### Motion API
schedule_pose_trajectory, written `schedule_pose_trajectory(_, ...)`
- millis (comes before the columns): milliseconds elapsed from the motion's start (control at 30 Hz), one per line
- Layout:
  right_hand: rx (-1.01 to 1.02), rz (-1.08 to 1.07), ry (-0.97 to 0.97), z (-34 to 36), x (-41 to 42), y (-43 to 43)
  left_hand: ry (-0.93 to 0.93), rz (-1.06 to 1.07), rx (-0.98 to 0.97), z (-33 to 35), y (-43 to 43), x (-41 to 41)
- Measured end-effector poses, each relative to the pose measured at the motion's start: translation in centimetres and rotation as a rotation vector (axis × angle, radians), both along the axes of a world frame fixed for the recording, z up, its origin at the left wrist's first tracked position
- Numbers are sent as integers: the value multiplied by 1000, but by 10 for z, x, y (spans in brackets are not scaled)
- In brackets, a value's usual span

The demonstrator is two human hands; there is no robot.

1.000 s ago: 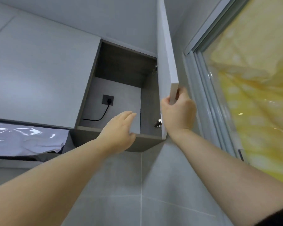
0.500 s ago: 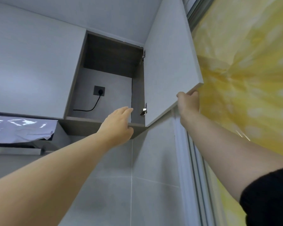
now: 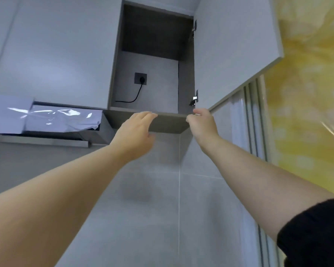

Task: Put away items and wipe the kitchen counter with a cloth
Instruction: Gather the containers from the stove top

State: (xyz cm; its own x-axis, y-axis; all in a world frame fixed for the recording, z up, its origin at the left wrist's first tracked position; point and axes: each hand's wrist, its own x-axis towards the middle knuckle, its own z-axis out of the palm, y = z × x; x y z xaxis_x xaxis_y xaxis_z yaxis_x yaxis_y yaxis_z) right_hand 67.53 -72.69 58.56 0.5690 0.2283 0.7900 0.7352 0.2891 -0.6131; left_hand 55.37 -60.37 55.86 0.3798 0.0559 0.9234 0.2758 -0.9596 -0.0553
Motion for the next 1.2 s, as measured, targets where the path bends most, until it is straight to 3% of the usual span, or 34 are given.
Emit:
schedule_pose_trajectory(333,-325,15,-118,-117,-36,109,219,139,-250,-109,83,-49)
schedule_pose_trajectory(633,-601,181,5,-265,-74,230,385,161,-532,-247,187,-92)
schedule_pose_trajectory(900,-820,304,117,-352,-107,335,480,160,-737,-337,286,-124)
schedule_pose_trajectory(1100,-1070,324,110,-450,-110,368,637,142,-909,-430,339,-142)
schedule_pose_trajectory(1200,-1213,346,6,-499,-109,368,676,132,-988,-474,349,-150)
